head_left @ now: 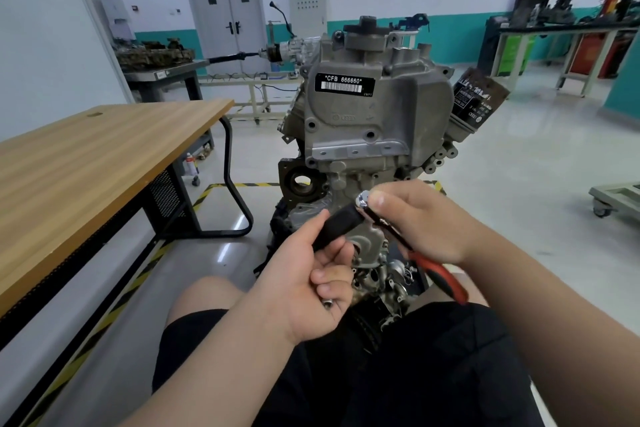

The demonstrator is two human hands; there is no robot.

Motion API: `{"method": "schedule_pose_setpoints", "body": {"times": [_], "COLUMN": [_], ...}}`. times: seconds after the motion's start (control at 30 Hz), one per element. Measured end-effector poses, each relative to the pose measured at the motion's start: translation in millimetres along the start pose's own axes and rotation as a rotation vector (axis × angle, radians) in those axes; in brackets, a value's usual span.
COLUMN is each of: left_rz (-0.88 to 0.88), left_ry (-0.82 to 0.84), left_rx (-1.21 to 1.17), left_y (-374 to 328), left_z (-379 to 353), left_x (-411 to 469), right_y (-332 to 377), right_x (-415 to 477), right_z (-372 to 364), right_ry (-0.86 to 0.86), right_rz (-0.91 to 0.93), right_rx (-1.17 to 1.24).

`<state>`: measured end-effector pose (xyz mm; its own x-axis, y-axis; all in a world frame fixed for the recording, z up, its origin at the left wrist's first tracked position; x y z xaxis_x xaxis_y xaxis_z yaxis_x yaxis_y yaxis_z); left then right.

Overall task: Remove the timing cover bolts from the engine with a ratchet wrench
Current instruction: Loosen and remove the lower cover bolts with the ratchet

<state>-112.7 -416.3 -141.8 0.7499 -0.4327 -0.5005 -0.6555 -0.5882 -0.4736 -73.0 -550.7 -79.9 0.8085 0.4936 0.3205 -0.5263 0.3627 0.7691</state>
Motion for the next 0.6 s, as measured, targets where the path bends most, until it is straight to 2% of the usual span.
{"method": "schedule_pose_setpoints", "body": {"times": [0.13,0.27,0.33,0.4,0.47,0.53,0.6], "left_rz": [-0.094,-0.19,-0.24,-0.29,-0.343,-0.384,-0.416], "left_ry": [-0.087,-0.132,-0.157,-0.17,-0.159,-0.131,-0.117], "left_rx": [0.057,0.19,0.26,0.344,0.353,0.188,-0.094], "left_y": [-18.8,-38.4,-48.6,-58.6,-68.9,-80.9,-97.3], "left_z": [5.4,6.6,6.1,5.2,5.6,13.2,30.5], "left_x": [23.3,44.1,50.9,54.3,56.0,55.8,54.5], "right_y": [-12.2,-15.2,-12.1,-10.4,-16.7,-25.4,-29.9], "right_x": [2.3,18.0,25.1,26.2,24.2,19.0,9.0], "right_z": [-9.8,-23.5,-29.2,-27.9,-21.5,-17.1,-16.5], "right_ry": [-0.197,-0.2,-0.279,-0.371,-0.463,-0.541,-0.577], "right_rz": [0.009,-0.149,-0.119,-0.098,-0.136,-0.17,-0.165], "right_rx": [-0.051,-0.719,-0.829,-0.682,-0.412,-0.195,-0.069]}}
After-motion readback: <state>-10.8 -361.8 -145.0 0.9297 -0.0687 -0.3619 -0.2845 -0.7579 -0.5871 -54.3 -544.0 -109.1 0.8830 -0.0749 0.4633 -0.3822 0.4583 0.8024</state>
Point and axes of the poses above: each hand's wrist, its own x-axis towards the middle knuckle, its own z-axis out of the back of the hand, y = z × x, the point moved 5 cm from there along x, towards the middle knuckle, and after that the axes turned 2 degrees about y, right-handed, at the moved point
